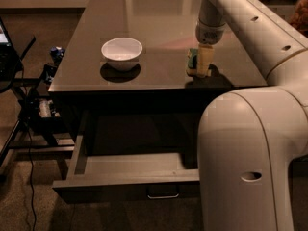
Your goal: Place sponge into top drawer
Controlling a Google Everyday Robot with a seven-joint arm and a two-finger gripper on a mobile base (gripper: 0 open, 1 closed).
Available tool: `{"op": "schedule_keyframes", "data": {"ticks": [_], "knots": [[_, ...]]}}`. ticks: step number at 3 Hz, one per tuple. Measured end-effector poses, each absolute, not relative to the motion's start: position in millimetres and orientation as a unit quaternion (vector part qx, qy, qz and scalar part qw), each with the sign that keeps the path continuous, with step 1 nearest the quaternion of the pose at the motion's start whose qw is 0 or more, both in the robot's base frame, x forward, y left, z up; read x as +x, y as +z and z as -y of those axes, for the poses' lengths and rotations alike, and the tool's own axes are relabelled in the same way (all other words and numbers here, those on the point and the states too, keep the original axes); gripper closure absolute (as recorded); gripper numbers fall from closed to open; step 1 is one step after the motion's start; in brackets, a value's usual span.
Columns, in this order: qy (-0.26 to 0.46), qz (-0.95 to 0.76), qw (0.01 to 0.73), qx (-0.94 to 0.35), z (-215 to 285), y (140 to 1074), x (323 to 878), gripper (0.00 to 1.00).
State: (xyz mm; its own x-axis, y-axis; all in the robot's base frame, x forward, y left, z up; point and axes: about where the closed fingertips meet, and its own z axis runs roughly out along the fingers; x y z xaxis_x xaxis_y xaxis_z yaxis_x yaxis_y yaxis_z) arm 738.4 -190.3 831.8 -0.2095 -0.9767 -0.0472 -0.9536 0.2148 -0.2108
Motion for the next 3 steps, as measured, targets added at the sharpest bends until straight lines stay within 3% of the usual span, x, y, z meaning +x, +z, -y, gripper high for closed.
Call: {"op": "schedule_keyframes", "data": {"ticks": [3], "knots": [[-0.055,-0.78,0.115,-0.612,200,849,705,1.0]]}}
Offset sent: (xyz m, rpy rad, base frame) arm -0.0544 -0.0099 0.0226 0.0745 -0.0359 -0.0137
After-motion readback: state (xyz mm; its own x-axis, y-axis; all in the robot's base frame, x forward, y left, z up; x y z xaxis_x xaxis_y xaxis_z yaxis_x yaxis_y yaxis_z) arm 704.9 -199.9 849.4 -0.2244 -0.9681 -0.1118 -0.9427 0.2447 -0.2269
